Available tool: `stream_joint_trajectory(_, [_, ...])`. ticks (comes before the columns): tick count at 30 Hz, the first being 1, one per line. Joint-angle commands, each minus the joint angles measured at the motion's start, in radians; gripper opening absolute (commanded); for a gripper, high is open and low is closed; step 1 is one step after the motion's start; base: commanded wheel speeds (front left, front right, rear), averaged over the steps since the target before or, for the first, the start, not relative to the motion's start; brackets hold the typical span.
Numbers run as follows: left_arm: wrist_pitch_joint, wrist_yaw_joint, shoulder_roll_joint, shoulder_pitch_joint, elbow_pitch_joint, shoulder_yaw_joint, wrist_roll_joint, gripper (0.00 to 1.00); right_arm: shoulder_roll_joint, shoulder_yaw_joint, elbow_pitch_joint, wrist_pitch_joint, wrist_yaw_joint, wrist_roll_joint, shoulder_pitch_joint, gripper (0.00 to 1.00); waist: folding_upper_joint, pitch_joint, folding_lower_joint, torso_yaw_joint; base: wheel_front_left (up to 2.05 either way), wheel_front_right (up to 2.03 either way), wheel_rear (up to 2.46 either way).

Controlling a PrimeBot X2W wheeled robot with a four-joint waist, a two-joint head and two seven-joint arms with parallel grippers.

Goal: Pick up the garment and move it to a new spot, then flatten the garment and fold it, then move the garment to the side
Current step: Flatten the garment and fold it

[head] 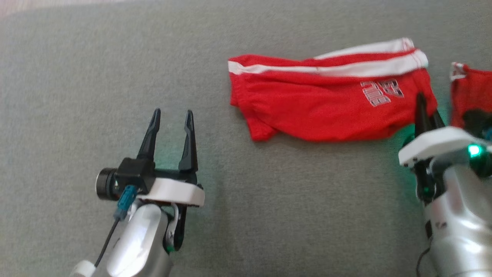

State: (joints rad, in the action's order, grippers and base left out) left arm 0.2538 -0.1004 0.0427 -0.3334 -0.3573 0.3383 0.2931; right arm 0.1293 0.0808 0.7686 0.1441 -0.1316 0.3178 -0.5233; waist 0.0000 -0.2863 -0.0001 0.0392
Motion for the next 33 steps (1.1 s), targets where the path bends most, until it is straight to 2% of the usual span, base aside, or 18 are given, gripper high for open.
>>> stream_joint_trajectory(1, [0.008, 0.003, 0.008, -0.004, 0.024, -0.039, -0.011, 1.00, -0.014, 0.004, -0.038, 0.019, 0.001, -0.006, 0.001, 0.00, 0.0000, 0.027, 0.0001, -0.023, 0.00, 0.00, 0.00])
stream_joint_trajectory(9, [0.008, 0.017, 0.008, 0.036, 0.008, -0.055, -0.032, 1.00, -0.069, 0.104, -0.058, 0.053, 0.001, -0.050, 0.037, 0.00, 0.0000, 0.071, 0.0001, -0.042, 0.00, 0.00, 0.00])
stream_joint_trajectory(16, [0.008, 0.024, 0.008, 0.049, -0.009, -0.051, -0.039, 1.00, -0.078, 0.101, -0.043, 0.080, 0.001, -0.035, 0.002, 0.00, 0.0000, 0.095, 0.0001, -0.022, 0.00, 0.00, 0.00])
stream_joint_trajectory(22, [0.008, 0.024, 0.008, 0.049, -0.015, -0.047, -0.033, 1.00, -0.079, 0.003, -0.057, 0.098, 0.001, 0.042, -0.033, 0.00, 0.0000, 0.119, 0.0001, 0.015, 0.00, 0.00, 0.00])
stream_joint_trajectory(33, [0.008, 0.018, 0.008, 0.060, -0.017, -0.027, -0.012, 1.00, -0.079, -0.244, -0.080, 0.092, 0.001, 0.161, -0.108, 0.00, 0.0000, 0.128, 0.0001, 0.096, 0.00, 0.00, 0.00])
